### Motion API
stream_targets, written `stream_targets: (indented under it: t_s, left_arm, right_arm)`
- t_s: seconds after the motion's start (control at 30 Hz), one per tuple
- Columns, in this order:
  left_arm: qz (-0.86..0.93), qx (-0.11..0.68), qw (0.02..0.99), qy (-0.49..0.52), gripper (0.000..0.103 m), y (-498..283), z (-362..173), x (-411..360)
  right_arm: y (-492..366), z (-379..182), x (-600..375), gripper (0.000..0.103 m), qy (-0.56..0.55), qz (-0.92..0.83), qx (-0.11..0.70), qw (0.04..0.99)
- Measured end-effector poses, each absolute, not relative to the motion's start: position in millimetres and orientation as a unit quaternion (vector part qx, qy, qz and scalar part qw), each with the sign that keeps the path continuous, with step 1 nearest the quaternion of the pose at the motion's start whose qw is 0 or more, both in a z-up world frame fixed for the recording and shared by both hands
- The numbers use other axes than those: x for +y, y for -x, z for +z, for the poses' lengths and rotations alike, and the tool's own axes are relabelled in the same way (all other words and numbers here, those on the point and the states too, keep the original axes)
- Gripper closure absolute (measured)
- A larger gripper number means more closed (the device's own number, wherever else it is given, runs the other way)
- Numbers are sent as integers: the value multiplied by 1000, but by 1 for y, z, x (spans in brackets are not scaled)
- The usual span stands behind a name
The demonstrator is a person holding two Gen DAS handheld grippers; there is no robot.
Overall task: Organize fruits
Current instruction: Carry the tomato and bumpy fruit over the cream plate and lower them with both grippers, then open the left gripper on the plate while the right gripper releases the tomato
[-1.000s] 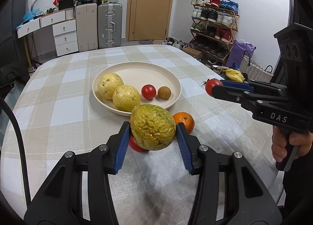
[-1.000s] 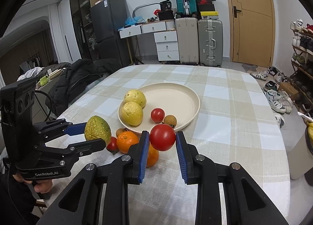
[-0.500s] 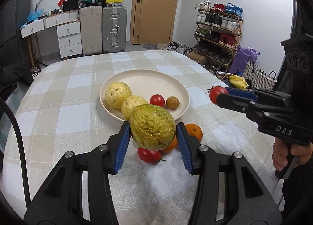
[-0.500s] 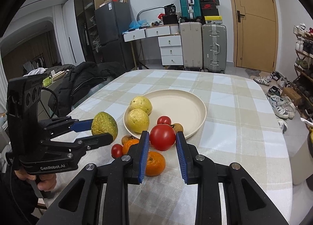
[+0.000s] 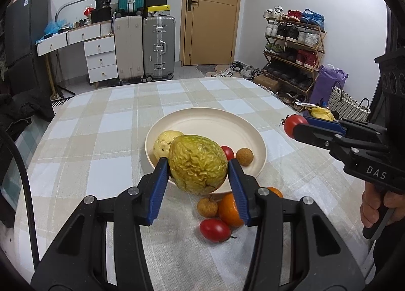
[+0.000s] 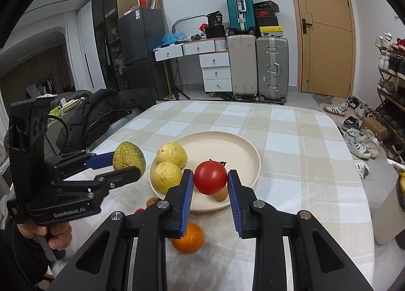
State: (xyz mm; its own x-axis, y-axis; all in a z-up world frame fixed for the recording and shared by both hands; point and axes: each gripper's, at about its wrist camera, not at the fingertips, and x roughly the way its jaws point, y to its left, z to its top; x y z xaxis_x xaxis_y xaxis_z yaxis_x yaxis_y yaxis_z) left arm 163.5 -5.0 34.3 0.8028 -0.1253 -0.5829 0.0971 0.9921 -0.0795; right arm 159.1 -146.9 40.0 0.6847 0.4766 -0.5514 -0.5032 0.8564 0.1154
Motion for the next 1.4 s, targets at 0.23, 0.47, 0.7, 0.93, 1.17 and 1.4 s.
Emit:
stream_targets:
  t_s: [0.23,0.47,0.7,0.93,1.17,1.4]
  left_arm:
    - [-59,313,948,23,58,-182,32,-7]
    - [-54,316,947,22,58,-199,29,-6]
    - [-55,323,945,21,58,-216,25,-6]
    - [-57,329,943,12,58,-229,17,-9]
    - [-63,331,942,1,58,-235,14,-16]
    - [-68,331,941,-2,58,-236,15,-19]
  right_arm:
    - [-174,43,-139,75,23,268,298,916]
    - [-187,41,-135,75,23,266,304,915]
    - [-203,33,-135,75,18,261,315,912]
    - [-212,19,-138,75,18,258,332,907]
    - [-215,10,-140,75,15,256,340,905]
    - [-212,9,-141,73,19,251,346,904]
